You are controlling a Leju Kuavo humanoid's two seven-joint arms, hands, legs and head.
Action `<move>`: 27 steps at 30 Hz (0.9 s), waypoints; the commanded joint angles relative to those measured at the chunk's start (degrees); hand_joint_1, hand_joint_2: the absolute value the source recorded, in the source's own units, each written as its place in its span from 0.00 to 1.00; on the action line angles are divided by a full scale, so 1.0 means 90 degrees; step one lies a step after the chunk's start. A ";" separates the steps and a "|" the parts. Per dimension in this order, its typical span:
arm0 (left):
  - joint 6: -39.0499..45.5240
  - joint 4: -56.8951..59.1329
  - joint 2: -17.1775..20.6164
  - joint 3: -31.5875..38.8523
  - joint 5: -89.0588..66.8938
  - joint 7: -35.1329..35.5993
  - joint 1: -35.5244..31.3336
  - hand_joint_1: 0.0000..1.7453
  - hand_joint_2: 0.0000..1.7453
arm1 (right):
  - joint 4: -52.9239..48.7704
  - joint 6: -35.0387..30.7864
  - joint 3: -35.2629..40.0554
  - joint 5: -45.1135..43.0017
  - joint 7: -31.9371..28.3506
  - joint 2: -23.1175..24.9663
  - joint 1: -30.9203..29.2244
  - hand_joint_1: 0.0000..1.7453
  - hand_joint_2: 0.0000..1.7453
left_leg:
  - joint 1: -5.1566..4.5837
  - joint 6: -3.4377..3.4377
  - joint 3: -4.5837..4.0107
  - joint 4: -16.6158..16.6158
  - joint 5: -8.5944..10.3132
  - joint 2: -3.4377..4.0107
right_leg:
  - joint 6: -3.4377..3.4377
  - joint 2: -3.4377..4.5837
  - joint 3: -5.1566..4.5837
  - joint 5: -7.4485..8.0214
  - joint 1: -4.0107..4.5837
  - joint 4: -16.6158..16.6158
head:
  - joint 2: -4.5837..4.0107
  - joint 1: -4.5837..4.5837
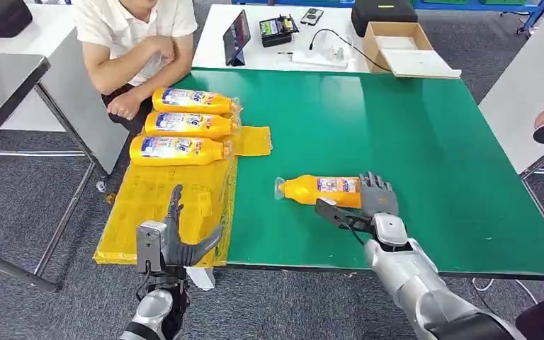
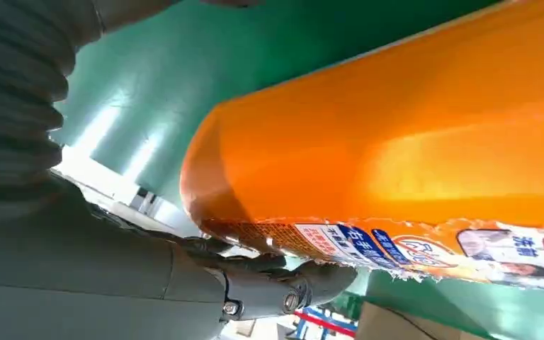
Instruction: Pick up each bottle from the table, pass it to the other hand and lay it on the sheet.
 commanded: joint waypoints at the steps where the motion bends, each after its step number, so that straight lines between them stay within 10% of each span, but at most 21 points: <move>1: -0.0125 0.0751 0.0101 -0.0201 0.0074 -0.0133 -0.0391 0.00 1.00 | 0.0754 0.0207 -0.0508 -0.0485 -0.0728 -0.0363 0.0460 1.00 1.00 | -0.0006 0.0021 -0.0026 -0.0031 0.0034 -0.0039 | -0.0018 -0.0064 -0.0011 0.0016 0.0001 -0.0030 | 0.0000 0.0000; 27: -0.0060 0.0834 0.0128 -0.0311 0.0411 -0.0289 -0.0407 0.00 1.00 | 0.0782 -0.0413 -0.1745 -0.1598 -0.1981 -0.0336 0.0931 1.00 1.00 | 0.0004 0.0015 0.0049 -0.0010 -0.0031 -0.0041 | 0.0018 -0.0035 0.0020 -0.0041 0.0006 -0.0035 | 0.0000 0.0002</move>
